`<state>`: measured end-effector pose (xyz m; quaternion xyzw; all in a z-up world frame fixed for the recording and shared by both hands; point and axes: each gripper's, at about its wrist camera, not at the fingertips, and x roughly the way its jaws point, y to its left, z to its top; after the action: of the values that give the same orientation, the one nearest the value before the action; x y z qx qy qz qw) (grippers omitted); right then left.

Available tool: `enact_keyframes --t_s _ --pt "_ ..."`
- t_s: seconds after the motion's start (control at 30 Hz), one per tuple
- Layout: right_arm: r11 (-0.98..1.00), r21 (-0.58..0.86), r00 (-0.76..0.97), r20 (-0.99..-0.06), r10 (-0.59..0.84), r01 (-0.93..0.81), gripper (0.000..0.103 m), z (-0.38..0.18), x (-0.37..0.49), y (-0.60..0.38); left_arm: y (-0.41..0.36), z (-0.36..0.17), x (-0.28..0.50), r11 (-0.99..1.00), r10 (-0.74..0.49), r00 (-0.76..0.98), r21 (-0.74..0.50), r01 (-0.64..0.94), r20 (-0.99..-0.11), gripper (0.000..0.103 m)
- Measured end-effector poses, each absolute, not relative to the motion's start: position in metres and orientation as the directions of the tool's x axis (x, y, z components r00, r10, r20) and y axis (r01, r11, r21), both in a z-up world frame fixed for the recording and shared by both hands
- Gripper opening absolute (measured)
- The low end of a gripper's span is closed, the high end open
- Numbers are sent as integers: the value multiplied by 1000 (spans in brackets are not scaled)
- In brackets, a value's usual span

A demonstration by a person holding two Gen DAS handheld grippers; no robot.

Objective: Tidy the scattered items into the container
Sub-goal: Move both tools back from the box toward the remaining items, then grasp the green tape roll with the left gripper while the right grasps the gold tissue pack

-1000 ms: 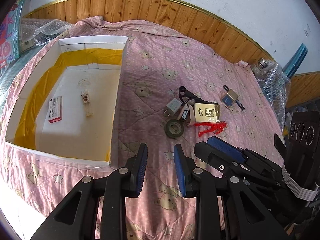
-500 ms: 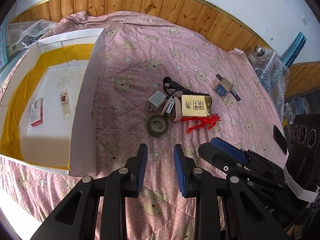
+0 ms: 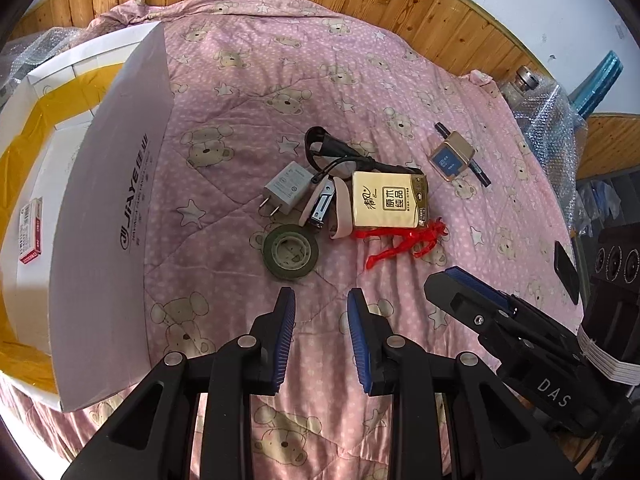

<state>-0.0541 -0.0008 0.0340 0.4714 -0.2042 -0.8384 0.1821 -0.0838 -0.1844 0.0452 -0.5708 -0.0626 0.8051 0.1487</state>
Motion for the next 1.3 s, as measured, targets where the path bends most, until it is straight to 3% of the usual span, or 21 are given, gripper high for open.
enact_keyframes --t_s 0.43,0.73,0.97,1.3 --pt "-853 521 -449 -759 -472 16 38 -4 -89 31 -170 -19 -128 -943 331 -204 -313 -116 -921 32" --pt "-850 526 -429 -768 -475 -1 38 -21 -108 40 -180 -4 -132 -922 387 -249 -373 -105 -888 32" --pt "-848 530 -433 -765 -477 -1 38 -24 -114 43 -184 -22 -134 -951 308 -261 -299 -74 -915 31" --pt "-851 525 -450 -758 -473 8 41 -19 -121 45 -199 -22 -128 -944 326 -275 -326 -48 -904 32"
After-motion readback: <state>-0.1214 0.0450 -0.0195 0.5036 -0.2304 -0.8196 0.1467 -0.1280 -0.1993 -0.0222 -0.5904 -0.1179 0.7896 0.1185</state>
